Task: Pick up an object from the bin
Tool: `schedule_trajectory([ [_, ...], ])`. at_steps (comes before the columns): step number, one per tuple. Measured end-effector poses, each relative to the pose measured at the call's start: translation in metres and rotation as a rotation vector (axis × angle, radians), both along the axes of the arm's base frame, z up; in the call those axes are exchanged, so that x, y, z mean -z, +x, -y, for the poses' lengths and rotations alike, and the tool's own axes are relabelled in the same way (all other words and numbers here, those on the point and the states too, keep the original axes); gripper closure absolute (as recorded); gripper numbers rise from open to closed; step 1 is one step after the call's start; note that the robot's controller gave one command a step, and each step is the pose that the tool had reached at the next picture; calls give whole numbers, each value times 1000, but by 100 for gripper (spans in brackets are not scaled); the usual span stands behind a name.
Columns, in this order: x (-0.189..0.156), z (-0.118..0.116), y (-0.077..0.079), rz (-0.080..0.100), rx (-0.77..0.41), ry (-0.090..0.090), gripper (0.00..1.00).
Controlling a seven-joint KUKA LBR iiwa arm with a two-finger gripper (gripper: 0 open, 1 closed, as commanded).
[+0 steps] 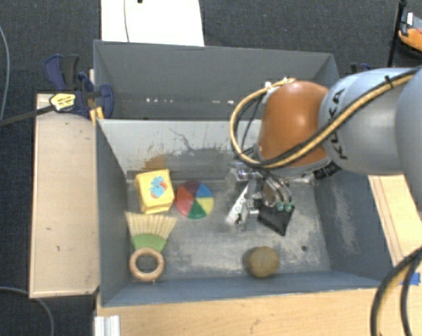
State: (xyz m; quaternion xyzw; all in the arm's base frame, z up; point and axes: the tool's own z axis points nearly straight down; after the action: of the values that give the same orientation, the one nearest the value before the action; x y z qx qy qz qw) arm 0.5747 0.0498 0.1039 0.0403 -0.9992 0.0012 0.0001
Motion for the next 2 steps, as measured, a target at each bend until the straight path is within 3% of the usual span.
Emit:
schedule_trajectory([
  [1, 0, 40, -7, 2, 197, 5, 0],
  [2, 19, 56, -6, 2, 116, 1, 0],
])
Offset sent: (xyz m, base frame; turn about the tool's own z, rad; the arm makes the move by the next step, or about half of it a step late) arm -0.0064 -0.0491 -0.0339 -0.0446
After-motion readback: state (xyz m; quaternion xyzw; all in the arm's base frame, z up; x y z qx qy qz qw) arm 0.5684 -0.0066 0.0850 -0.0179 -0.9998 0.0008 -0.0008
